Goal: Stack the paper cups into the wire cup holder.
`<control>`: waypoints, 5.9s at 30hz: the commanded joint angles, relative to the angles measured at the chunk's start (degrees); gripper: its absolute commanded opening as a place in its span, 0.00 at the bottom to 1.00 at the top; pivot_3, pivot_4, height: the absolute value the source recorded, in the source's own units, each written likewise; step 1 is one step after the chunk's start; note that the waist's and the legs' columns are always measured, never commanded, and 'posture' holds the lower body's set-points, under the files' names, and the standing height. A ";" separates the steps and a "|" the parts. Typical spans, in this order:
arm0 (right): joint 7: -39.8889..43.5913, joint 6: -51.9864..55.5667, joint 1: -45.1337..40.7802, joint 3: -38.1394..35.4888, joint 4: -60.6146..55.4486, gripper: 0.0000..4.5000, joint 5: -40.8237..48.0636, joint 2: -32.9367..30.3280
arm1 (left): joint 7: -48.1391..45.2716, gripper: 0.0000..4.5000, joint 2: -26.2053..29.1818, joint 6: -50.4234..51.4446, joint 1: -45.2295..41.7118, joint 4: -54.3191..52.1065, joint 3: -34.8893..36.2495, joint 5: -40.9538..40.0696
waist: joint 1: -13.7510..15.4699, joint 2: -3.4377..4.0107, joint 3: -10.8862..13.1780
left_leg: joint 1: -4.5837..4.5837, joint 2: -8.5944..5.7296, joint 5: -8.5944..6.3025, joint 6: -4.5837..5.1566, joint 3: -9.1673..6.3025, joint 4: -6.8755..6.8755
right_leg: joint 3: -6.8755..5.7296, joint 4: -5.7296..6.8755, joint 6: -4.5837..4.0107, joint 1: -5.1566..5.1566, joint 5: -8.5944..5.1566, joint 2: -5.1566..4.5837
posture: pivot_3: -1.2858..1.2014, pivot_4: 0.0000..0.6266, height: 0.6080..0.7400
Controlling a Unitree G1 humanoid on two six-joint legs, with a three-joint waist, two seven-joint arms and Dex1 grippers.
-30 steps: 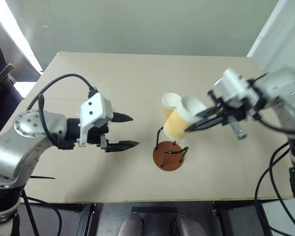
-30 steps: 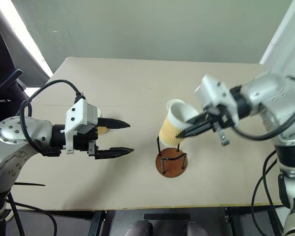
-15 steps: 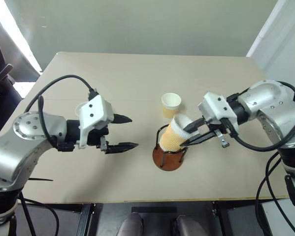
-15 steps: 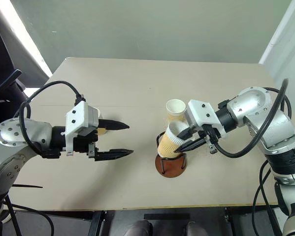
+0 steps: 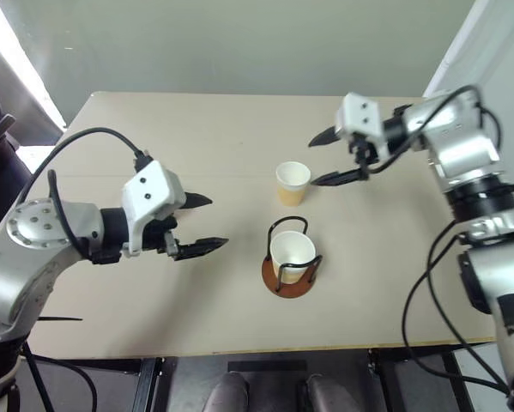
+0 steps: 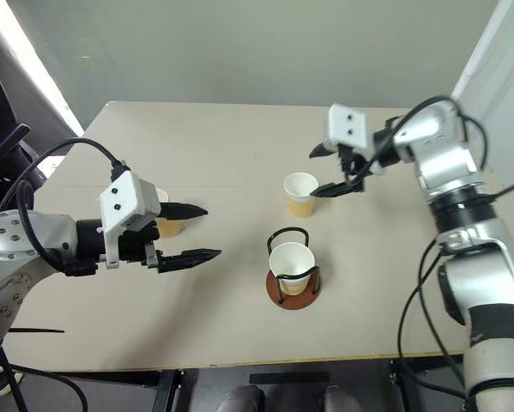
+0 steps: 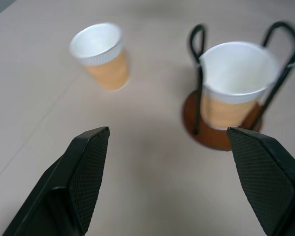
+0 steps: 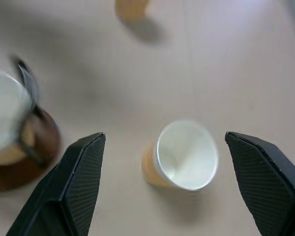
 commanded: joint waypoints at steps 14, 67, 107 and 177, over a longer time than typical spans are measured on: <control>-5.40 -17.77 -8.22 1.41 25.05 0.88 -14.15 8.69 | 7.50 0.91 -2.21 1.46 0.18 -3.66 0.71 2.66 | 0.70 0.01 0.00 | -0.46 0.01 0.05 -0.21 0.05 0.06 | -0.04 0.11 -0.11 -0.37 0.04 -0.03 | 0.52 0.24 1.00; 13.34 24.97 9.08 1.16 -45.84 0.01 26.24 -16.52 | -0.68 0.91 -2.40 -2.73 -3.54 -0.17 -3.36 2.28 | -0.59 -0.04 0.02 | 0.21 0.72 0.03 -0.30 0.47 0.15 | 0.28 0.11 -0.30 -0.03 0.00 0.68 | 0.52 0.24 1.00; 4.17 37.19 22.64 -31.46 -39.37 0.99 40.77 -22.51 | -10.90 0.91 4.80 -29.03 -17.41 41.60 -17.75 34.15 | 0.25 -0.06 0.01 | 0.10 0.71 0.02 -0.37 0.28 0.05 | 0.26 0.06 -0.45 -0.13 -0.08 0.72 | 0.52 0.24 1.00; -6.05 44.45 54.81 -53.95 -72.30 1.00 48.31 -40.19 | -42.78 0.15 -12.76 -52.89 -53.65 40.11 -54.87 4.84 | 0.80 -0.05 -0.03 | -0.33 0.49 -0.64 0.80 1.18 1.34 | 1.38 -0.54 1.00 0.12 0.07 0.73 | 0.52 0.24 1.00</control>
